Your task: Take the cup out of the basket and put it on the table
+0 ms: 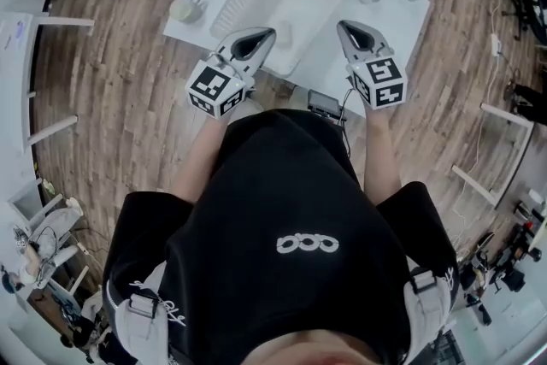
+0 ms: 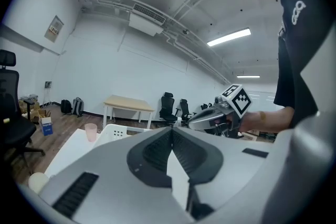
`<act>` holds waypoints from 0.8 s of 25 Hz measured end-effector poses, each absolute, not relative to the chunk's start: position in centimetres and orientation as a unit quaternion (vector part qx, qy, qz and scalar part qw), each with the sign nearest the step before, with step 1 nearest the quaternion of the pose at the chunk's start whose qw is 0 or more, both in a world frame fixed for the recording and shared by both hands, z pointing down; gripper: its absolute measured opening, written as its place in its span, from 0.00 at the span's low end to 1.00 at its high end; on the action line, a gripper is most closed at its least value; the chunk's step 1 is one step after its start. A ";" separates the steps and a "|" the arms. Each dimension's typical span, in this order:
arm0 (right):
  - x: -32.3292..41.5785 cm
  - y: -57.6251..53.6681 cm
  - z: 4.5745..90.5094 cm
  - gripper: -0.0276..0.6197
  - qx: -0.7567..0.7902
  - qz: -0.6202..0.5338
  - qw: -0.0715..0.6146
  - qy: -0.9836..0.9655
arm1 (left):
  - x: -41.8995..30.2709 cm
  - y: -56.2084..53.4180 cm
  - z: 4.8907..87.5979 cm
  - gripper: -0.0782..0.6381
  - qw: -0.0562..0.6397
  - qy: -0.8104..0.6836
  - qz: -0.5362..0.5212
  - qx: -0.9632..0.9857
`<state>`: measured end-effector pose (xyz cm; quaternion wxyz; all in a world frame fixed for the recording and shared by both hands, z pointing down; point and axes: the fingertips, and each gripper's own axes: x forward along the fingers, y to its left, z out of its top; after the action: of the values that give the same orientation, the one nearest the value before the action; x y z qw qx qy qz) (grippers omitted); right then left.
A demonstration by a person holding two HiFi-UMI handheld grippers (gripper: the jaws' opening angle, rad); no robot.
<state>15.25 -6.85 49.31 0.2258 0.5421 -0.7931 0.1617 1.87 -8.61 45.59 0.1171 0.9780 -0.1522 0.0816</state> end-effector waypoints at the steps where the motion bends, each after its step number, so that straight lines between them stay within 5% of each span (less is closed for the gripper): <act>1: 14.2 -6.6 49.2 0.08 0.541 0.162 0.224 -0.794 | 1.0 -8.8 45.6 0.12 0.118 -0.152 0.081 0.978; 20: 7.0 -4.6 51.9 0.08 0.513 0.207 0.208 -0.807 | -3.9 -11.8 46.1 0.12 0.147 -0.177 0.069 0.971</act>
<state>6.98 -4.61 51.92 0.2082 0.5132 -0.8065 0.2067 -3.85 -11.78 46.14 0.1471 0.9707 -0.1769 0.0695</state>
